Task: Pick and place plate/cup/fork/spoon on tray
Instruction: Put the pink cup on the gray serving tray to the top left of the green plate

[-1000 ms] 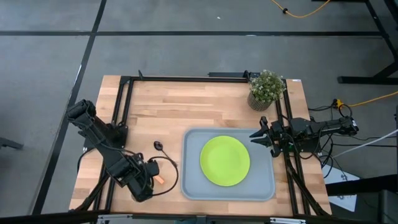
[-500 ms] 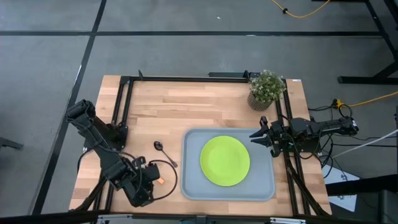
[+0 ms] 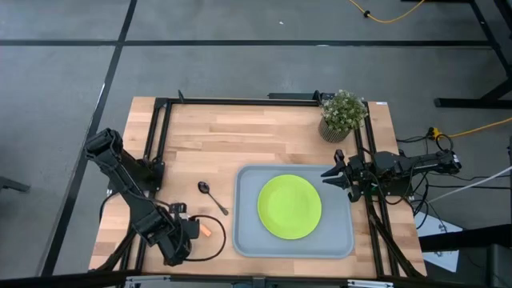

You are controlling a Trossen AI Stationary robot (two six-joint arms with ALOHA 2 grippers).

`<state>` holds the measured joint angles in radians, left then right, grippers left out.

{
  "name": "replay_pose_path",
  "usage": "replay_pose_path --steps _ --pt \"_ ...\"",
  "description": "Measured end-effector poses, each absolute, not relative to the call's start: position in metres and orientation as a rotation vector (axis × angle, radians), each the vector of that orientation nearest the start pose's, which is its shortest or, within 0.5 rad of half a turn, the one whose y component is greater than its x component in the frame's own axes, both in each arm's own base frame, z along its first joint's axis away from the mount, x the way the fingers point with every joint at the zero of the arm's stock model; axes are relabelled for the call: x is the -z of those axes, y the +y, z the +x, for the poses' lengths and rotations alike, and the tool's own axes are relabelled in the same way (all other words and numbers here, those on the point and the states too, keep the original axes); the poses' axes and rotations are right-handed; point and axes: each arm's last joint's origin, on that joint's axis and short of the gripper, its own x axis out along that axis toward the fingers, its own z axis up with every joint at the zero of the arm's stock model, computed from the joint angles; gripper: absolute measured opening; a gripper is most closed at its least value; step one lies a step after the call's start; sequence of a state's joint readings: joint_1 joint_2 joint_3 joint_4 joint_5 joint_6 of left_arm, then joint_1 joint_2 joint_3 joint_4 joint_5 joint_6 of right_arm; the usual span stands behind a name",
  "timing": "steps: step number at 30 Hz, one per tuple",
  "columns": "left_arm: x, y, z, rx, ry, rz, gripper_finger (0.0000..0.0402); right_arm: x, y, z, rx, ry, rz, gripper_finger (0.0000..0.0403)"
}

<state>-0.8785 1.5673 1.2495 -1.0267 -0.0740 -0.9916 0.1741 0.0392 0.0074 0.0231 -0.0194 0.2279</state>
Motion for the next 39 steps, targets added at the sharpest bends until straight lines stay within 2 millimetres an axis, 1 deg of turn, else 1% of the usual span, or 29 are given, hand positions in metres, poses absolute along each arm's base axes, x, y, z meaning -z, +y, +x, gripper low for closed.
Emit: replay_pose_path --steps 7,13,20,24,27,29,31,33,36,39 --pt "-0.247 -0.227 0.181 0.025 1.385 -0.173 0.0088 -0.165 0.018 0.098 -0.192 0.031 0.227 0.0094" --pt "-0.233 -0.223 0.178 -0.004 1.391 -0.140 0.0088 -0.165 0.018 0.098 -0.192 0.031 0.228 0.0094" --pt "-0.213 -0.224 0.182 0.001 1.272 -0.164 0.0088 -0.165 0.018 0.098 -0.192 0.031 0.231 0.0094" --pt "-0.199 -0.219 0.181 0.009 1.309 -0.182 0.0087 -0.165 0.018 0.098 -0.192 0.031 0.231 0.0094" --pt "-0.190 -0.215 0.179 -0.011 1.366 -0.233 0.0074 -0.165 0.018 0.098 -0.191 0.031 0.231 0.0094" --pt "-0.188 -0.210 0.181 -0.064 1.377 -0.278 0.0048 -0.165 0.018 0.098 -0.192 0.031 0.231 0.0094" --pt "-0.190 -0.207 0.186 -0.074 1.395 -0.308 0.0016 -0.165 0.018 0.098 -0.192 0.031 0.230 0.0094" --pt "-0.201 -0.205 0.191 -0.035 1.409 -0.321 0.0007 -0.165 0.018 0.098 -0.192 0.031 0.230 0.0094" --pt "-0.228 -0.201 0.202 0.047 1.380 -0.292 0.0003 -0.165 0.018 0.098 -0.192 0.031 0.229 0.0094" --pt "-0.260 -0.193 0.216 0.051 1.291 -0.225 0.0003 -0.165 0.018 0.098 -0.192 0.031 0.230 0.0094"
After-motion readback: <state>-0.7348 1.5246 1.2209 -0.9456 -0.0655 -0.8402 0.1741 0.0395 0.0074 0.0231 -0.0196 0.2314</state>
